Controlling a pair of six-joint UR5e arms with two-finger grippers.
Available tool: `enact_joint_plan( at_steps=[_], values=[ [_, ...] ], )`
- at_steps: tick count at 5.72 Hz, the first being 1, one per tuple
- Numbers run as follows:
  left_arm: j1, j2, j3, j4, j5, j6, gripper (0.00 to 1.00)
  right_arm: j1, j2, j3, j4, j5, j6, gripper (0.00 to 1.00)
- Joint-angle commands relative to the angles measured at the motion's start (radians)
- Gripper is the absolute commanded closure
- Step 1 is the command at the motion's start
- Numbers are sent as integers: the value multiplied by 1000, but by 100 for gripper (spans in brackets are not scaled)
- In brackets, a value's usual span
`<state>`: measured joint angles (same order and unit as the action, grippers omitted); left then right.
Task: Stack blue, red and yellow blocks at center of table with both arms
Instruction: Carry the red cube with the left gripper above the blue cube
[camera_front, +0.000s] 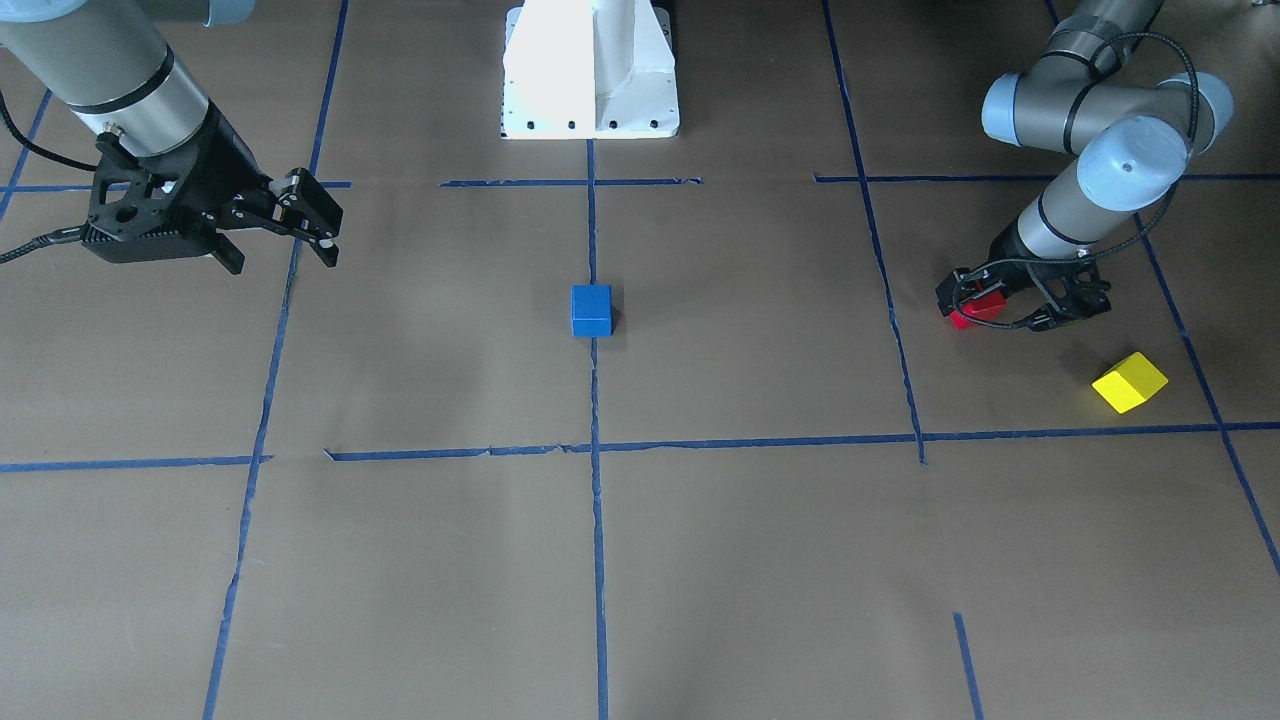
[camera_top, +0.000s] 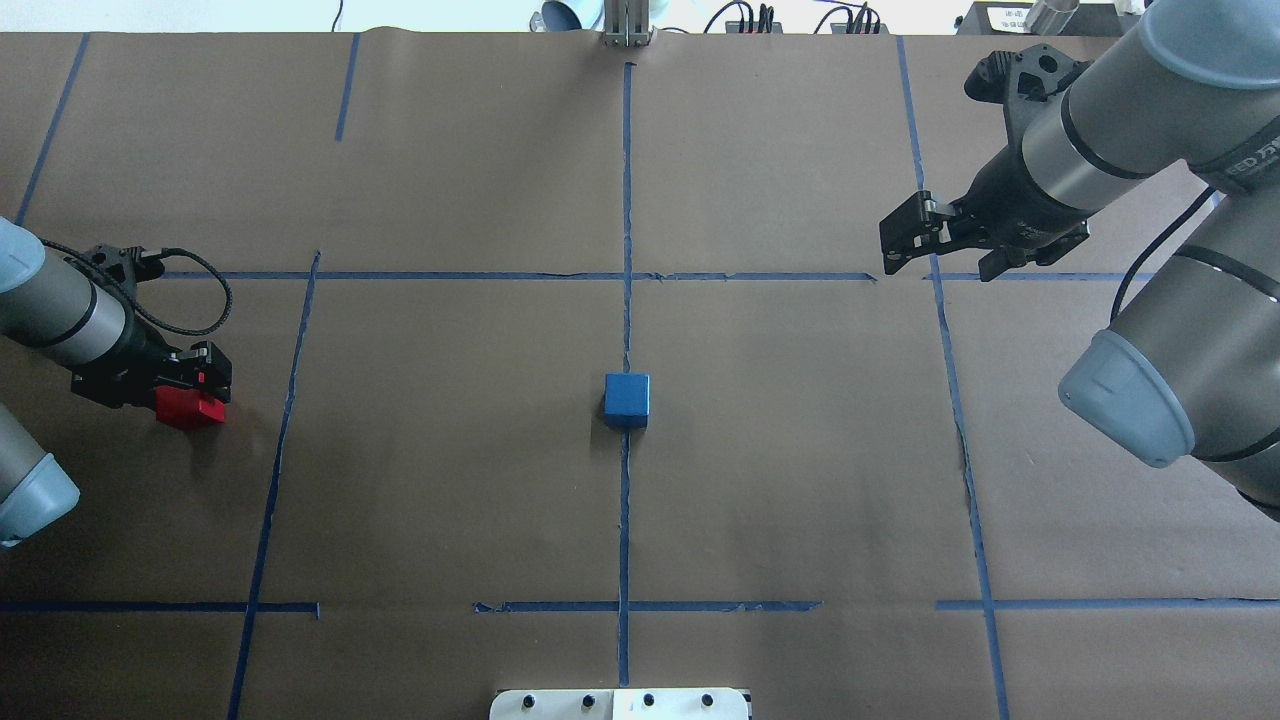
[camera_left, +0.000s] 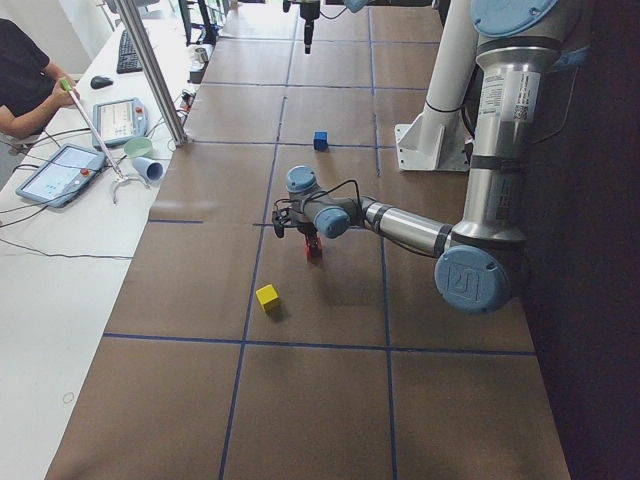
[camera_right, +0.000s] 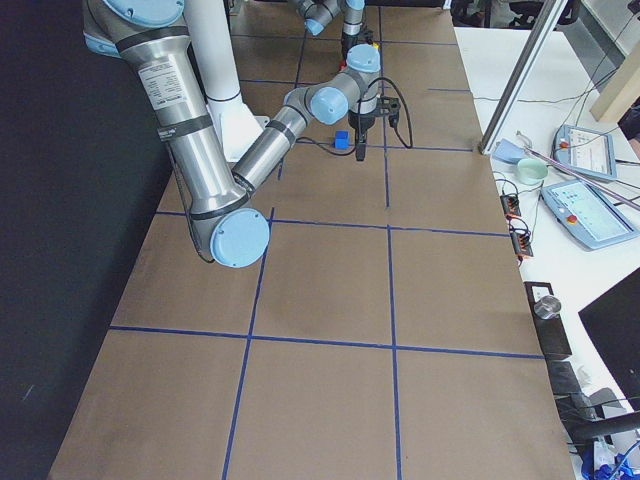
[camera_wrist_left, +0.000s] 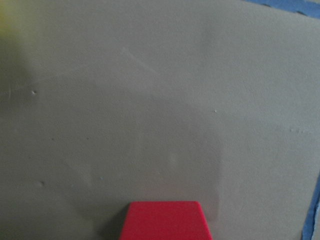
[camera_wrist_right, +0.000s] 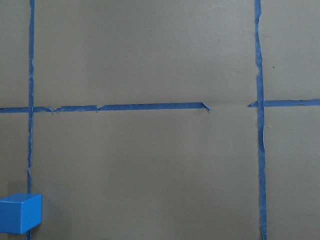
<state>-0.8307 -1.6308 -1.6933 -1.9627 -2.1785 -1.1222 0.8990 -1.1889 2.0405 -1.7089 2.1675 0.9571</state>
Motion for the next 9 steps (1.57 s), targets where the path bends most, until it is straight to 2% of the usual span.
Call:
enact_joint_plan(
  at_steps=[1,2,3,4,5,6,8,9],
  values=[
    [-1,-4,-70,8,5,1,100,-2,2,4,0,2,5,0],
    [-1,-48,-153,42,3,-1,100,10,-3,32,0,6,-3,0],
    [31,-202,-155,142,2,1,100,41,-29,43,0,8,-9,0],
    [130,-378,-149,312,9,1,100,99,-73,44,0,20,-74,0],
    [201,-523,-93,339,81,-2,100,201,-146,38,0,116,-206,0],
    [246,-660,25,341,136,-10,100,298,-209,29,-2,183,-342,0],
    [283,-839,152,416,178,-53,100,337,-250,29,0,228,-399,0],
    [288,-850,185,419,198,-54,100,337,-248,26,0,227,-399,0]
  ],
)
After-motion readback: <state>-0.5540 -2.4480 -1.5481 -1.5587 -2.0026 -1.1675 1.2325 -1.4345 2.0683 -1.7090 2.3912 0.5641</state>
